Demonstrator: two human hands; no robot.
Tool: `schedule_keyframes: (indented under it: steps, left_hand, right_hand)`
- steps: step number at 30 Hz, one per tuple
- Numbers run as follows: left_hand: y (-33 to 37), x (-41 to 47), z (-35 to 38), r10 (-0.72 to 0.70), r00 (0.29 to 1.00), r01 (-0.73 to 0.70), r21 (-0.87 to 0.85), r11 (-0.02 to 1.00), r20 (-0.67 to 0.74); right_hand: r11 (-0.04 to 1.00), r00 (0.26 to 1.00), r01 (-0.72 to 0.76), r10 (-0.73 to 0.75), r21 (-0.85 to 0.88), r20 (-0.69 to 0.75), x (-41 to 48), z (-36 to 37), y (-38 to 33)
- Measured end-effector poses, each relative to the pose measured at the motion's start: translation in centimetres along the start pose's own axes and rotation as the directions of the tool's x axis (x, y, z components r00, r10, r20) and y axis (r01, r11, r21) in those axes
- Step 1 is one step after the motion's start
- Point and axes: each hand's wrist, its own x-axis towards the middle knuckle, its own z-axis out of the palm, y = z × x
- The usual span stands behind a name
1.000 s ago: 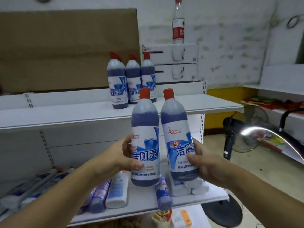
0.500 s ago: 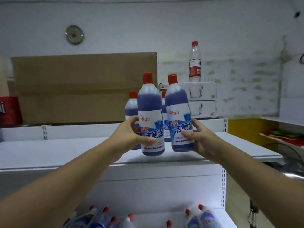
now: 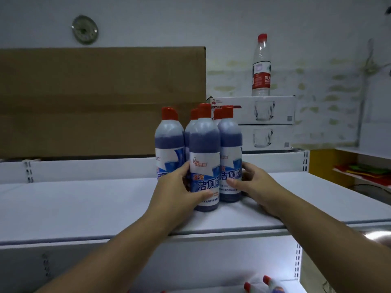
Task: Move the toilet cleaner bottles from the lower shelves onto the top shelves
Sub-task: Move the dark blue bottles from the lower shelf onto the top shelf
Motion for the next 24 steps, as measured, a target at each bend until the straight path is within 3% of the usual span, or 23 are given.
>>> schedule_keyframes:
  steps: [2, 5, 10, 13, 24]
  left_hand:
    - [0.2, -0.4, 0.0, 0.064, 0.995, -0.050, 0.172, 0.984, -0.078]
    - [0.3, -1.0, 0.0, 0.061, 0.983, -0.015, 0.258, 0.966, -0.173]
    - [1.1, -1.4, 0.5, 0.156, 0.987, -0.111, 0.562, 0.819, -0.033]
    - [1.6, -0.7, 0.7, 0.126, 0.992, -0.105, 0.587, 0.803, 0.005]
    - [-0.3, 1.1, 1.5, 0.033, 0.999, -0.017, 0.459, 0.888, -0.028]
  right_hand:
    - [0.997, 0.999, 0.017, -0.021, -0.077, -0.041, 0.0, 0.2, 0.0]
    - [0.986, 0.998, 0.015, -0.026, -0.167, -0.062, -0.1, 0.5, 0.0]
    - [0.958, 0.998, 0.029, -0.046, -0.287, -0.053, -0.8, 1.0, -0.4]
    - [0.946, 0.999, 0.028, -0.040, -0.323, -0.031, -1.1, 1.1, -0.5]
    - [0.908, 0.999, 0.033, -0.045, -0.417, -0.021, -0.8, 1.3, -0.4]
